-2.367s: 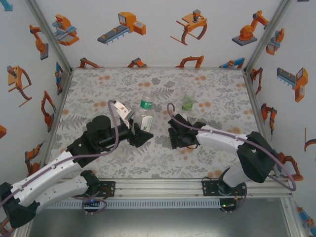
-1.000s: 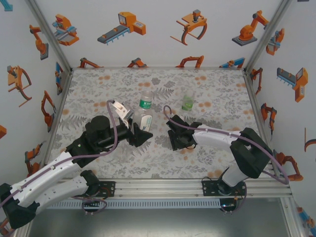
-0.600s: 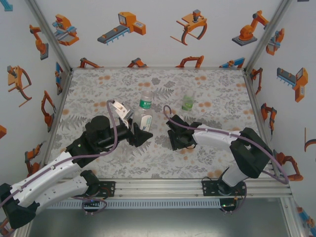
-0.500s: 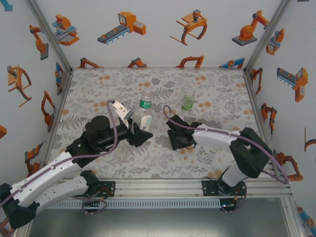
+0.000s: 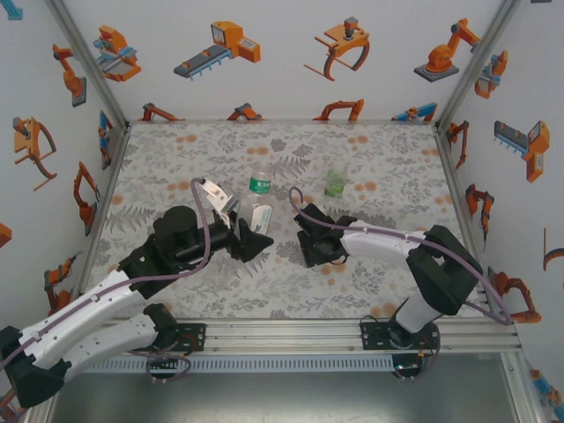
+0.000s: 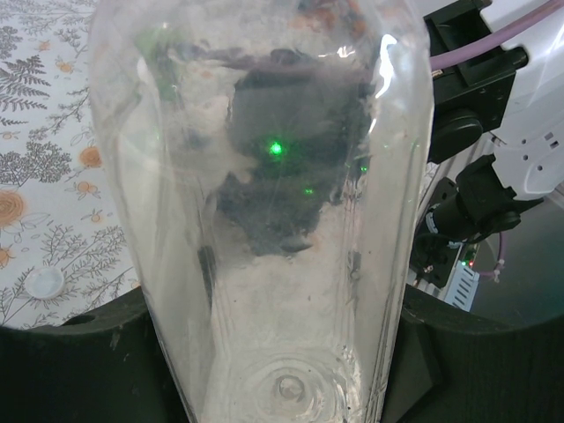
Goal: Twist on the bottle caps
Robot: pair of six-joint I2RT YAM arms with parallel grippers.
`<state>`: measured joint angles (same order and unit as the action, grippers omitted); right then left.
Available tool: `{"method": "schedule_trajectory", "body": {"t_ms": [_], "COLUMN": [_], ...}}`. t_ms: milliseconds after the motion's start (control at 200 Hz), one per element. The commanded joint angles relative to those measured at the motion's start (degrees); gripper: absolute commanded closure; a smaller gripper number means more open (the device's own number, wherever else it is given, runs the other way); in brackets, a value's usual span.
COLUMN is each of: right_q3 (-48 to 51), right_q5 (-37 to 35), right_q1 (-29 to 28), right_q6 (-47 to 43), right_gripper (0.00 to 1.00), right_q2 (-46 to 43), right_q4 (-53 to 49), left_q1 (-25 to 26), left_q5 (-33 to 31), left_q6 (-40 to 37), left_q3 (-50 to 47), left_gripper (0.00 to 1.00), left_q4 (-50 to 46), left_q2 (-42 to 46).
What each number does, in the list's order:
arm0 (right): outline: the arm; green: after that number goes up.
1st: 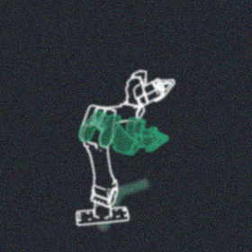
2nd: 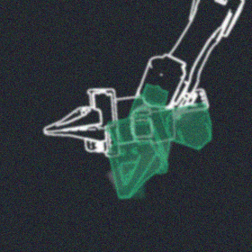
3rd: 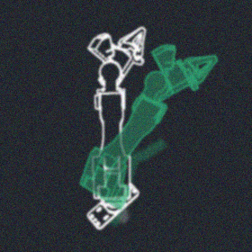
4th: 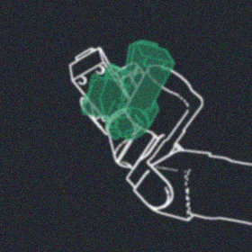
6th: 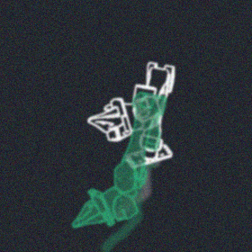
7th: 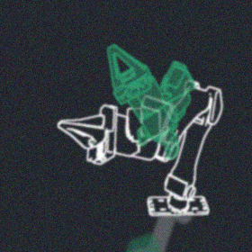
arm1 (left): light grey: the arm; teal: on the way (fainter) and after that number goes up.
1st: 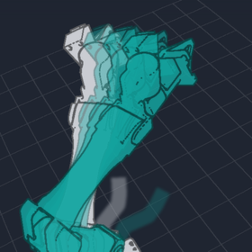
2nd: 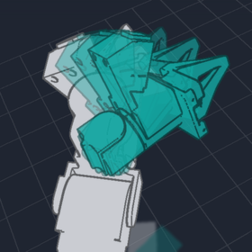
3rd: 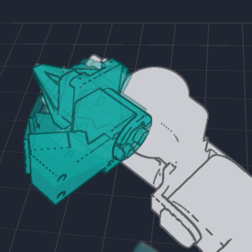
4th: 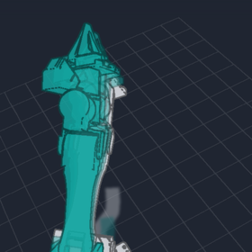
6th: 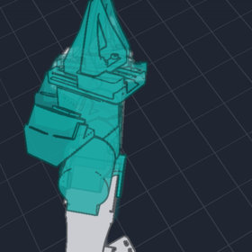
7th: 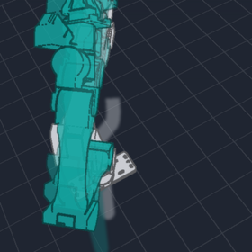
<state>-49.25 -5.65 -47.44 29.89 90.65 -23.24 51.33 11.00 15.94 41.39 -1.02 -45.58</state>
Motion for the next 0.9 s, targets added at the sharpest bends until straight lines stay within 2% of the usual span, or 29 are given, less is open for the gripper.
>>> {"method": "schedule_trajectory", "body": {"t_ms": [0,235,406,666,896], "right_q3": [0.8,0.9,3.0,5.2,4.5], "right_q5": [1.6,0.9,-1.0,-2.4,-2.5], "right_q1": [-0.7,-0.8,-0.9,-0.9,-0.9], "right_q6": [0.0,0.0,0.5,0.6,-0.8], "right_gripper": [0.55,0.65,0.72,0.76,0.78], "right_q2": [2.6,1.8,-3.1,-10.5,-15.6], "right_q4": [-2.6,-2.6,-0.7,1.1,0.9], "left_q1": [-0.2,-0.1,-0.2,-0.2,-0.1], "left_q5": [1.0,1.2,1.1,0.4,2.0], "left_q6": [0.9,0.6,0.2,-1.1,-7.2], "left_q3": [-0.1,0.6,0.8,0.8,1.4], "left_gripper": [1.0,1.0,1.0,1.0,1.0], "left_q4": [2.2,2.2,1.1,-0.1,-0.7], "left_q2": [-0.4,-1.7,-2.0,-3.1,-6.5]}}
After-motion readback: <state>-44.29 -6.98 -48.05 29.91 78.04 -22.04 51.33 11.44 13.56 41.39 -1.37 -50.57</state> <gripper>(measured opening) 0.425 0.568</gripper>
